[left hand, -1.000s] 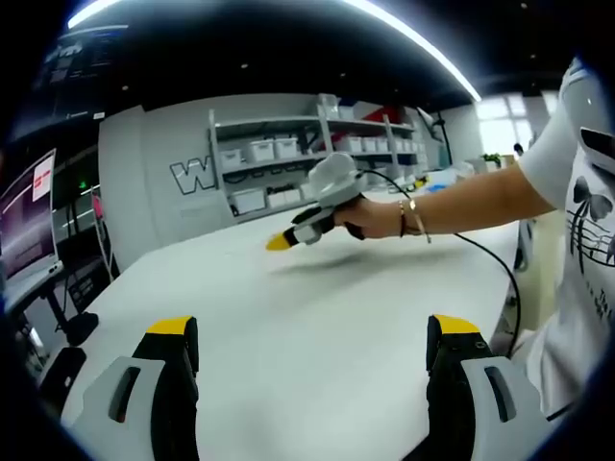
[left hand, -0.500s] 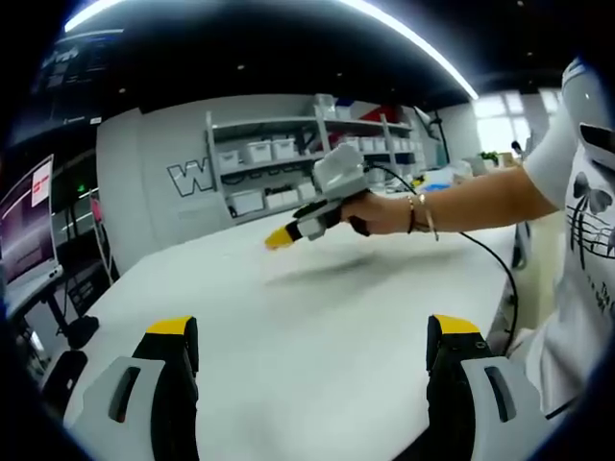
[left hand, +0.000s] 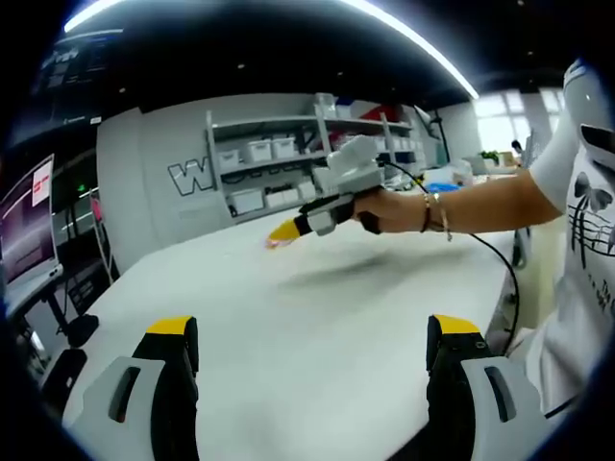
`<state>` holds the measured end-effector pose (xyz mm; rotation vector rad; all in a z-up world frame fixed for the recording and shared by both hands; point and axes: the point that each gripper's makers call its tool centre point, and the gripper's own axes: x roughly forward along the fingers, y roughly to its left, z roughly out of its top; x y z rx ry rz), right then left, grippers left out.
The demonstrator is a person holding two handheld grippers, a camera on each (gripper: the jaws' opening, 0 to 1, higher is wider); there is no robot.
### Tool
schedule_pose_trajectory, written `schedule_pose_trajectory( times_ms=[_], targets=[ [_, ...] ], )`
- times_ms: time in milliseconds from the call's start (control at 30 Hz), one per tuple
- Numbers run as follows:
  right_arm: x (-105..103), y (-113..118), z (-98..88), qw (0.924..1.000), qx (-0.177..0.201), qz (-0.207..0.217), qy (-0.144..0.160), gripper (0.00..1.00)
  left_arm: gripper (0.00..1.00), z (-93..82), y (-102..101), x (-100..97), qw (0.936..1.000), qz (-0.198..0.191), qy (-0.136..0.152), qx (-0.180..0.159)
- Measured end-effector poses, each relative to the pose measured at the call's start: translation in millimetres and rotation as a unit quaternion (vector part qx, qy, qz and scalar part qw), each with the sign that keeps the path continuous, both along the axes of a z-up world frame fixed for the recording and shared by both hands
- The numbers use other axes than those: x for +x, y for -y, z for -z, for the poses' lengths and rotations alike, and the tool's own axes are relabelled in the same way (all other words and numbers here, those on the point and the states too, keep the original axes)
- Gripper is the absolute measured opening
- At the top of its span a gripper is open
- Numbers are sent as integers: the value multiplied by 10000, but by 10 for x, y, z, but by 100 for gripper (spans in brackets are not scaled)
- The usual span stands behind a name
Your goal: Open the resealable bag by pulling the two sides of the seal apart until the entire bag opening is separated and visibly accessible.
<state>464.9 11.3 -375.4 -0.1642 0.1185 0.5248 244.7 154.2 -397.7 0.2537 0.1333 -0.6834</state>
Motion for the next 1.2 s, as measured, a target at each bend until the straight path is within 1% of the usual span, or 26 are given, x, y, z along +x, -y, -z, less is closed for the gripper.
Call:
schedule_pose_trajectory(
  times_ms=[167,467,667,867,1200],
  targets=[
    [-36,86,38,9999,71,96,-61,81,98,4,7,-9,10000,13,-4,3],
    [-113,194,4,9996,198,203,-18,81,98,10,-28,-6,10000,-26,-10,3],
    [-191,277,-12,9992,296,253,-8,81,98,20,-13,-2,10000,-12,-22,1],
    [-264,419,-67,9986,380,357,65,81,98,38,-8,2,10000,-8,-40,9],
    [-372,629,-92,9971,530,536,79,81,98,34,12,-10,10000,17,-28,-3]
  ],
)
